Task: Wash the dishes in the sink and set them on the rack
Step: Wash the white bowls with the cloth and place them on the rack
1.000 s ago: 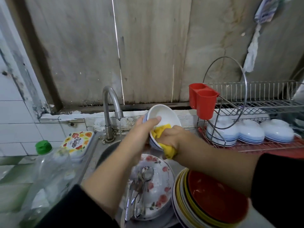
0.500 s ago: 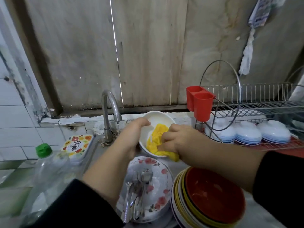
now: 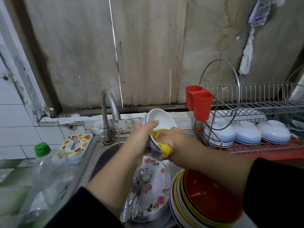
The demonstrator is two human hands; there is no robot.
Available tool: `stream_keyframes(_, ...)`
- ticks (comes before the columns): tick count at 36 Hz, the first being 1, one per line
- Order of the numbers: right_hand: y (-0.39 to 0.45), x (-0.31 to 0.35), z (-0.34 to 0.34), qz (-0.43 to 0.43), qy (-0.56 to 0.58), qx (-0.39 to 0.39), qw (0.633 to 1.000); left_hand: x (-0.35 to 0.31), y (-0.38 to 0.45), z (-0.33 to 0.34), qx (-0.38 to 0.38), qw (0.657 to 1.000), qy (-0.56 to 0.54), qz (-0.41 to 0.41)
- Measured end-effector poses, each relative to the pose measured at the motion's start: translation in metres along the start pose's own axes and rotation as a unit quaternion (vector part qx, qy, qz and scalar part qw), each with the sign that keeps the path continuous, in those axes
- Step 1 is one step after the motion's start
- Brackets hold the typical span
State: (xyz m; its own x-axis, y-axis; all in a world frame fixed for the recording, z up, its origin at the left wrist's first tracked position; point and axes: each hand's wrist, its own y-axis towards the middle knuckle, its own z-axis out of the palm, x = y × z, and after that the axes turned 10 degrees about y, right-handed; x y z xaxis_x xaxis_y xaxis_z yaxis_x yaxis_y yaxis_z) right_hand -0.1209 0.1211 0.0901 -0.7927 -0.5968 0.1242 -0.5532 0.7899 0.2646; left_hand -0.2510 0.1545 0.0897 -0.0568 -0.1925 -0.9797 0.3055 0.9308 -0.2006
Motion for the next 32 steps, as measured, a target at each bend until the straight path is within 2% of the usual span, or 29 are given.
stream_keyframes(2, -0.01, -0.015, -0.003, -0.08, -0.046, -0.042, 0.995, -0.006, 0.0, -0.014, 0.05, 0.998, 0.006, -0.032)
stream_keyframes(4, -0.015, -0.024, 0.001, -0.088, -0.105, -0.051, 0.989, -0.006, 0.002, -0.014, 0.003, 0.999, 0.006, -0.038)
stream_keyframes(6, -0.006, -0.006, 0.006, -0.009, -0.059, -0.029, 0.998, -0.001, 0.004, -0.002, -0.069, 0.997, -0.001, -0.024)
stream_keyframes(8, 0.007, 0.008, 0.013, 0.058, -0.012, -0.034, 0.998, 0.007, 0.004, 0.011, -0.099, 0.995, -0.002, 0.009)
stream_keyframes(10, 0.012, 0.013, 0.012, 0.097, 0.054, -0.038, 0.993, 0.01, 0.003, 0.013, -0.074, 0.996, -0.02, 0.041)
stream_keyframes(11, 0.01, 0.012, 0.011, 0.131, 0.139, -0.05, 0.98, 0.009, 0.002, 0.011, -0.043, 0.997, -0.035, 0.051)
stream_keyframes(12, 0.006, 0.011, 0.006, 0.17, 0.249, -0.073, 0.951, 0.01, 0.002, 0.006, -0.013, 0.997, -0.043, 0.062)
stream_keyframes(14, -0.002, 0.009, -0.004, 0.227, 0.468, -0.136, 0.843, 0.015, 0.002, -0.003, -0.002, 0.997, -0.048, 0.068)
stream_keyframes(16, -0.006, 0.005, -0.003, 0.247, 0.627, -0.177, 0.717, 0.023, 0.012, -0.011, -0.077, 0.994, -0.074, 0.036)
stream_keyframes(18, -0.005, 0.002, 0.001, 0.241, 0.725, -0.189, 0.617, 0.03, 0.021, -0.015, -0.108, 0.987, -0.12, -0.02)
stream_keyframes(21, -0.002, 0.006, 0.009, 0.233, 0.805, -0.167, 0.519, 0.032, 0.022, -0.014, -0.025, 0.971, -0.21, -0.107)
stream_keyframes(23, -0.004, 0.008, 0.012, 0.228, 0.837, -0.159, 0.471, 0.032, 0.022, -0.012, 0.011, 0.954, -0.284, -0.099)
stream_keyframes(27, -0.004, 0.008, 0.012, 0.225, 0.854, -0.163, 0.439, 0.027, 0.026, -0.011, 0.01, 0.936, -0.347, -0.058)
stream_keyframes(30, -0.003, 0.005, 0.015, 0.251, 0.821, -0.198, 0.473, 0.022, 0.029, -0.014, -0.019, 0.937, -0.345, -0.047)
stream_keyframes(32, -0.003, 0.005, 0.011, 0.293, 0.772, -0.252, 0.505, 0.017, 0.029, -0.013, -0.048, 0.938, -0.342, -0.025)
